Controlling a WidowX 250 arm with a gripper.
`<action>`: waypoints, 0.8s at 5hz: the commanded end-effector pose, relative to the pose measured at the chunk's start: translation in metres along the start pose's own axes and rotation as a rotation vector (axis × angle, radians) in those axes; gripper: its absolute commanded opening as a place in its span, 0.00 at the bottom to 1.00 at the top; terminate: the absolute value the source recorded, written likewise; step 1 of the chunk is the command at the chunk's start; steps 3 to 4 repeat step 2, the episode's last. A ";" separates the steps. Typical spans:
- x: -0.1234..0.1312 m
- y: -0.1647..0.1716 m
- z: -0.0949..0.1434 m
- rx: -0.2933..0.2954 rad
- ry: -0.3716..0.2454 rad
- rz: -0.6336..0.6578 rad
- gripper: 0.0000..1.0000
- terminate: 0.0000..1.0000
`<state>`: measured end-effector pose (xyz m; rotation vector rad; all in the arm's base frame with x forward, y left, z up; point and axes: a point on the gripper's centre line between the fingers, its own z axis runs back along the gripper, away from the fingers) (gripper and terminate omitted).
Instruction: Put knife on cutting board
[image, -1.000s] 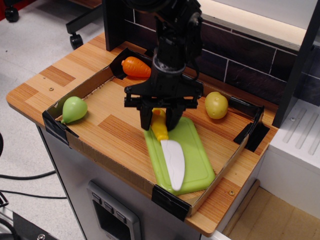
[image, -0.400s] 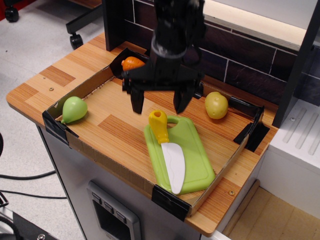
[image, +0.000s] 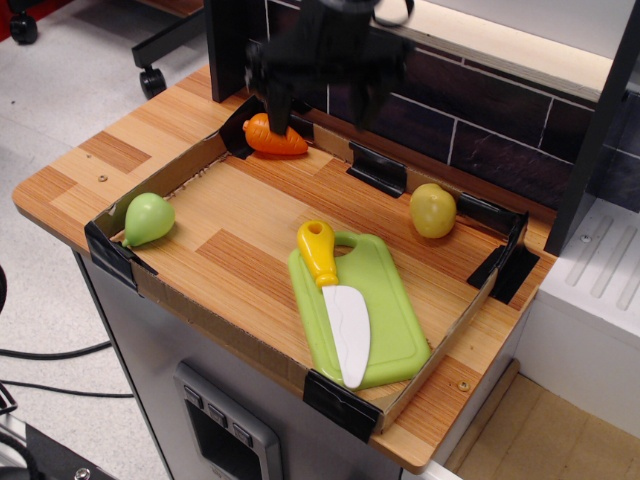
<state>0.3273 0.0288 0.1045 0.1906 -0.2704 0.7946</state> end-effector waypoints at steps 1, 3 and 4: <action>0.041 0.011 0.022 -0.007 -0.099 0.178 1.00 0.00; 0.041 0.011 0.022 -0.007 -0.099 0.178 1.00 1.00; 0.041 0.011 0.022 -0.007 -0.099 0.178 1.00 1.00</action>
